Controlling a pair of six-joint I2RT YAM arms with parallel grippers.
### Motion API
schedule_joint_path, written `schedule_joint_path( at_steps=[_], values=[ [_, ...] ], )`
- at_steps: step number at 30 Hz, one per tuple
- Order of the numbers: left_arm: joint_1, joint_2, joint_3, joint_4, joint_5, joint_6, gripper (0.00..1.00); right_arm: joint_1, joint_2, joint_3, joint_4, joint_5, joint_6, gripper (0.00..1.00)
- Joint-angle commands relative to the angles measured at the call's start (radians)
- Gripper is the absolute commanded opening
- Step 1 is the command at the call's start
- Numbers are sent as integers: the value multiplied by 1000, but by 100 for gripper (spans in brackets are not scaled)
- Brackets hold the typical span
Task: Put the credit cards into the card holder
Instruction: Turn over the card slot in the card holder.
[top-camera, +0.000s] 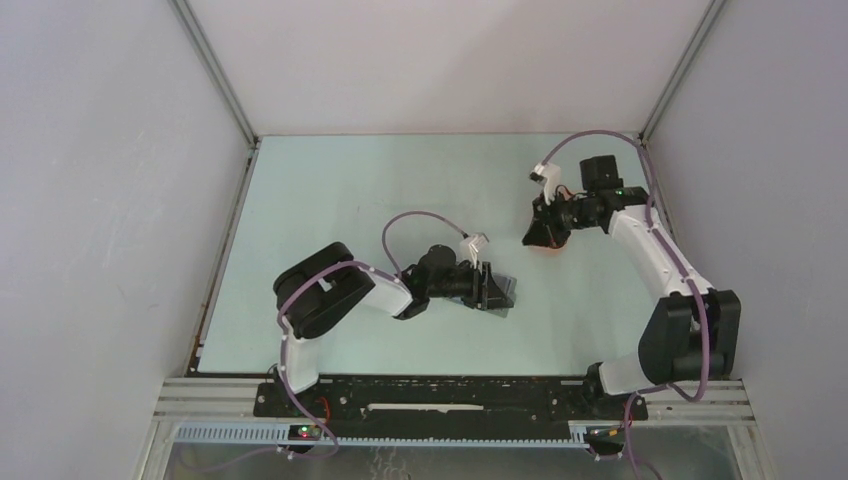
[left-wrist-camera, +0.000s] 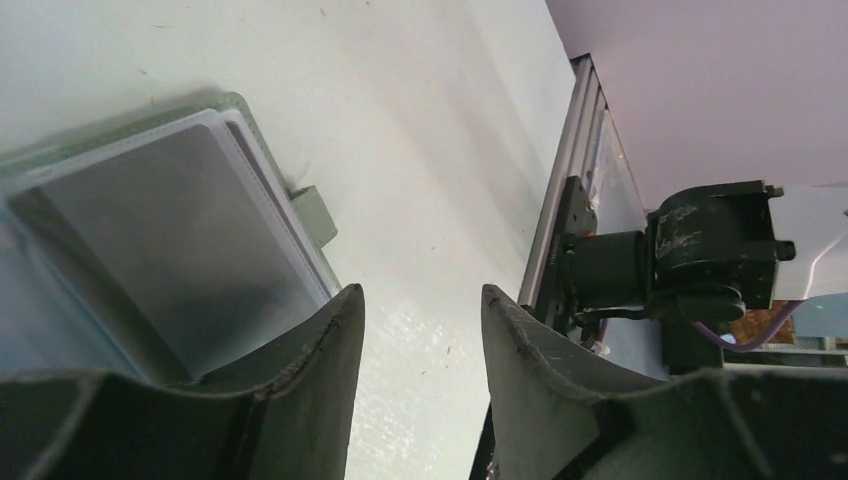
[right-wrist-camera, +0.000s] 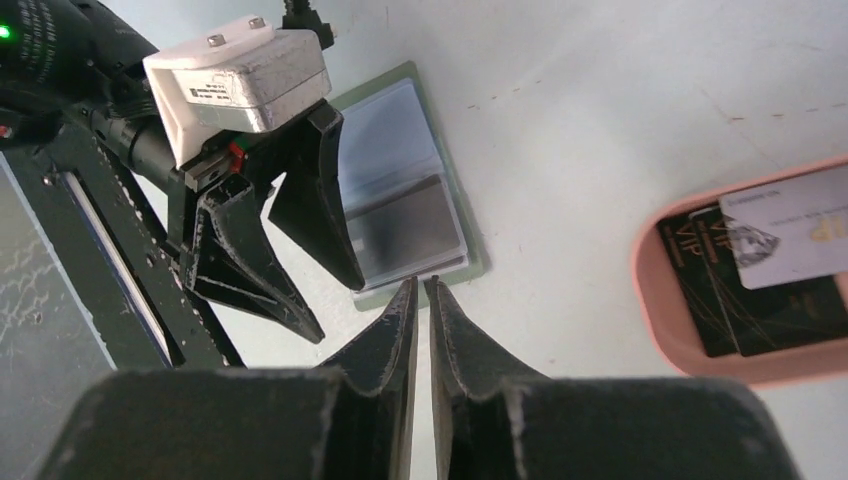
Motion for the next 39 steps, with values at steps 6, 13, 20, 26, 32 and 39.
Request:
schedule_joint_path(
  at_steps=[6, 13, 20, 26, 32, 39],
  values=[
    [5, -451, -62, -270, -213, 310, 52, -112, -198, -17, 59, -73, 12, 21],
    [6, -844, -147, -546, -506, 542, 65, -112, -149, -41, 205, 56, 129, 48],
    [50, -1115, -250, -649, -647, 507, 100, -173, 66, 19, 290, 242, 476, 48],
    [75, -1184, -303, -706, -624, 491, 100, -173, 178, 21, 400, 333, 744, 50],
    [84, -1175, -369, -642, -641, 500, 100, -173, 296, 87, 400, 466, 887, 50],
    [88, -1149, -393, -597, -640, 499, 100, -151, 385, 144, 379, 543, 909, 60]
  ],
)
